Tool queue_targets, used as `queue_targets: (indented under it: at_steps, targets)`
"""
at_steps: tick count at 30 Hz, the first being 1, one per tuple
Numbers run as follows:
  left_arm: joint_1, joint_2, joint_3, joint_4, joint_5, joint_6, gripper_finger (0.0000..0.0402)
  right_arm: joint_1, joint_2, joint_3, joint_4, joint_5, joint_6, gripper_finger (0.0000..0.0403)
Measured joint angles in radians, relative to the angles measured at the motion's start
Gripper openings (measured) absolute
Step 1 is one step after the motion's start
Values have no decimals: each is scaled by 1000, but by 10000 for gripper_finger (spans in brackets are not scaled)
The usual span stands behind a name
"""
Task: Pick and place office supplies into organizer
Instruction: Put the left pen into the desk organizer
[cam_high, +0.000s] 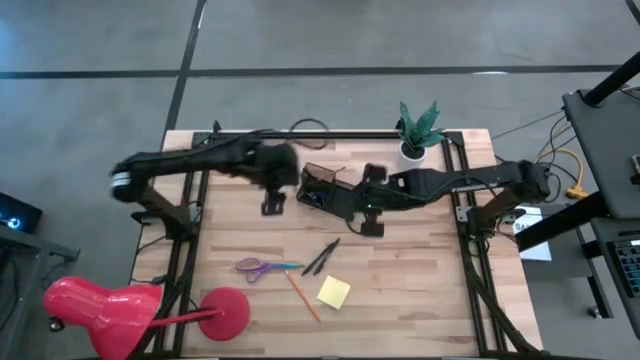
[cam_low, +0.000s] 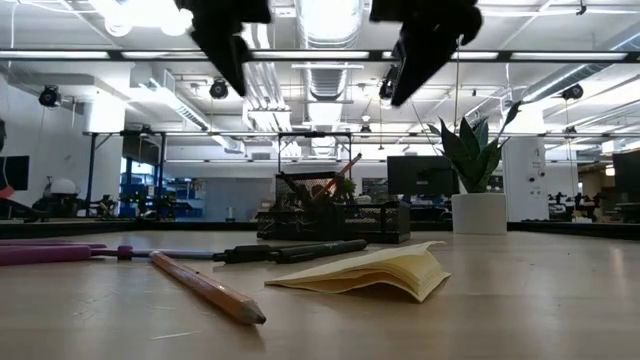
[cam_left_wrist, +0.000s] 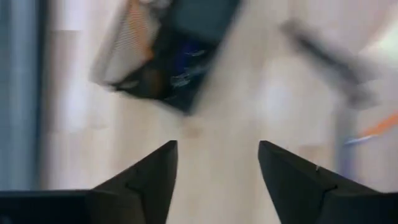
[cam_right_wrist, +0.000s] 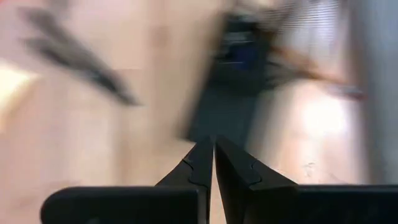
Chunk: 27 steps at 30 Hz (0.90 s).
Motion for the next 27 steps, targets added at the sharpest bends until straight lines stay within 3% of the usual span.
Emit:
queue_targets:
  at_steps: [2,4,8,13,18,27]
  targets:
    - [-23,-100,-119,66,70,-97,185,-13,22,-50,72,-139,7,9]
    - [-51,-189,-240,148,111,-195,155,-18,59,-88,130,-203,30,9]
    - [-135,-324,-474,325,141,-308,87,14,142,-96,229,-217,-71,9]
    - [-249,-416,-674,606,222,-415,10,55,277,-18,215,-226,-268,8]
    - [-307,-431,-783,802,218,-548,4,51,396,83,221,-276,-273,9]
    - [-318,-403,-832,861,213,-628,0,54,504,157,187,-331,-317,9]
